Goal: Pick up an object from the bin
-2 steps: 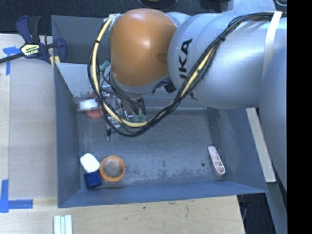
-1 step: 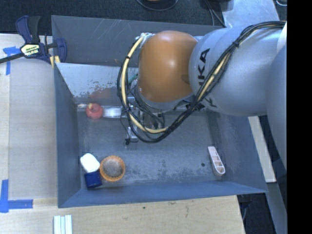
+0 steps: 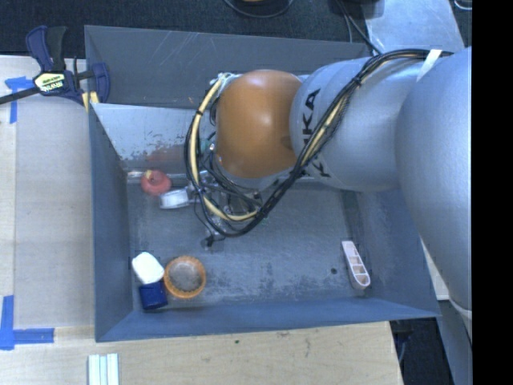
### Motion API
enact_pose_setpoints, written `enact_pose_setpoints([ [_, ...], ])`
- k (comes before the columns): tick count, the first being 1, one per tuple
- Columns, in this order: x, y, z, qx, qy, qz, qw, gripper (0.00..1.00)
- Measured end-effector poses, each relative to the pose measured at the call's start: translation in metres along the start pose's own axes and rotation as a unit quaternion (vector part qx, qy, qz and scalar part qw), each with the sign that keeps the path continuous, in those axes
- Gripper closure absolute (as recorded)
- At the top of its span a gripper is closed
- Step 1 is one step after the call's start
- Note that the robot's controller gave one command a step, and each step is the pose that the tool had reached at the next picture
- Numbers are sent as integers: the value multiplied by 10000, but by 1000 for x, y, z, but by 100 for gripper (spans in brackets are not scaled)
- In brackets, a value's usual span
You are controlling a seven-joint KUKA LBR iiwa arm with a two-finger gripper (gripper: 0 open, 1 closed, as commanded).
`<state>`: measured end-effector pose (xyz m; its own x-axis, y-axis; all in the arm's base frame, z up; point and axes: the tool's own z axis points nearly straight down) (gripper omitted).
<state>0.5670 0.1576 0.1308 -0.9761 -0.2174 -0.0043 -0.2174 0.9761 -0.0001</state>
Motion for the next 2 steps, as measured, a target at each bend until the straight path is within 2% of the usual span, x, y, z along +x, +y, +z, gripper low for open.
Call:
enact_pose_setpoints([
  [1, -3, -1, 10, -1, 0, -68, 10000, 0],
  [2, 15, -4, -25, -2, 1, 464, 9989, 0],
])
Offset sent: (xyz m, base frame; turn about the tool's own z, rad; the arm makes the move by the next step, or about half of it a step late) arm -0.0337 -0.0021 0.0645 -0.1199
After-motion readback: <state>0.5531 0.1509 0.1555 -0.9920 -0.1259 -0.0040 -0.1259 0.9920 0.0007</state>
